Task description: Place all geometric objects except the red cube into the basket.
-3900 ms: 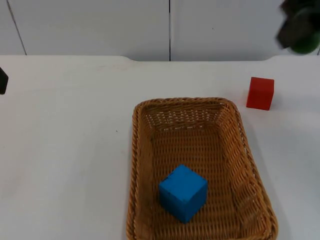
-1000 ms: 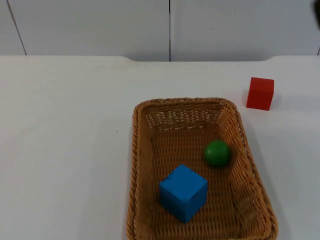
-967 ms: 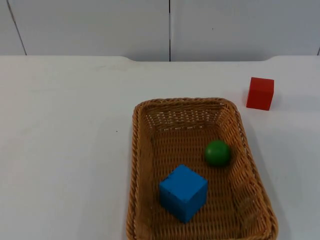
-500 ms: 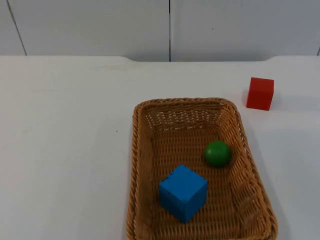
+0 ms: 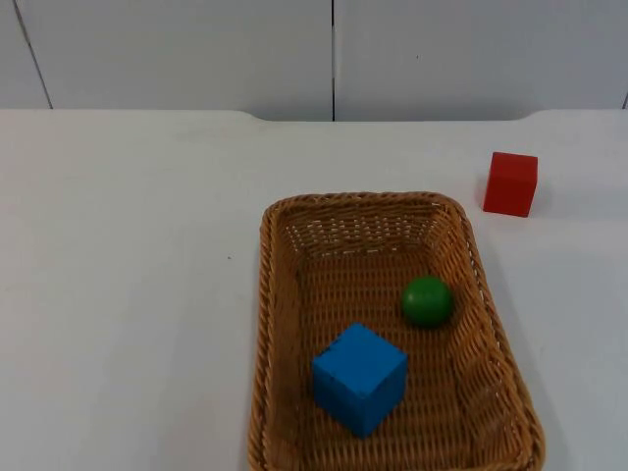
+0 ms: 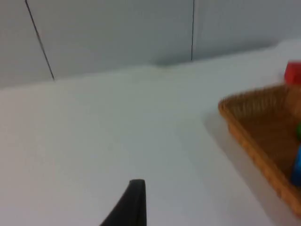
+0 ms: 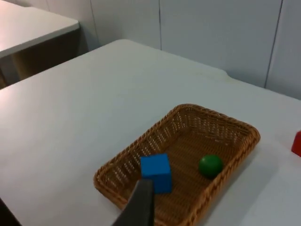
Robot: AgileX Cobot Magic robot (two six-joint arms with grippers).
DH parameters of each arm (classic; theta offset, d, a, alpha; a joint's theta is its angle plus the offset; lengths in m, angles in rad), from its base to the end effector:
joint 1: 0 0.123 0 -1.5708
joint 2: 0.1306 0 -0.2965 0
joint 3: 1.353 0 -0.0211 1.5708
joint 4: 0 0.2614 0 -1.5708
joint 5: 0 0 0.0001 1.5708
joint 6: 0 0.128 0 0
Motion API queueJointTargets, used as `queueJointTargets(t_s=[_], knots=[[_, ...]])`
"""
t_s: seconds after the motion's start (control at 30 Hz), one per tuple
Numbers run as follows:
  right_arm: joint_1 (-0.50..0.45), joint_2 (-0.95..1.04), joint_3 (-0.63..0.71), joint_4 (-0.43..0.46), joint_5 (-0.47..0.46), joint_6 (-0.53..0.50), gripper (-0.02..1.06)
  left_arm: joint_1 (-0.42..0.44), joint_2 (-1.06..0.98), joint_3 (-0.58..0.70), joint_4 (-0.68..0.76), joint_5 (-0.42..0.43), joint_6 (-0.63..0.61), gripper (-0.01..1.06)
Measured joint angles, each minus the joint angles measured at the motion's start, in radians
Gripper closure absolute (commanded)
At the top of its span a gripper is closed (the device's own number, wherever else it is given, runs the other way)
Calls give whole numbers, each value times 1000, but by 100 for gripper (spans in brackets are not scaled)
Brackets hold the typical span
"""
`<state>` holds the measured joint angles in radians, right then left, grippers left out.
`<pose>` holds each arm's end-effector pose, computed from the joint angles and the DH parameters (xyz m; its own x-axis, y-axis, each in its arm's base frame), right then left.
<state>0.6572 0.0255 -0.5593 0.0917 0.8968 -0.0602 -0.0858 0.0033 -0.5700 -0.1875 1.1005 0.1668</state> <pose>0.0184 0.0258 0.3037 -0.2121 -0.1673 -0.9628 -0.6645 0.7471 0.0166 0.0131 -0.0225 0.2845 -0.4035 0.1148 -0.9077 0.2679 0.9634 0.0028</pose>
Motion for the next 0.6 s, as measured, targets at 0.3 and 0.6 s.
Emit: queueJointTargets(t_s=[0.3, 0.6], knots=[[0, -22, 26, -82, 162, 60, 19, 0, 0, 69, 11, -8, 8, 0], [0, -22, 42, -101, 183, 68, 19, 0, 0, 69, 94, -12, -84, 0]])
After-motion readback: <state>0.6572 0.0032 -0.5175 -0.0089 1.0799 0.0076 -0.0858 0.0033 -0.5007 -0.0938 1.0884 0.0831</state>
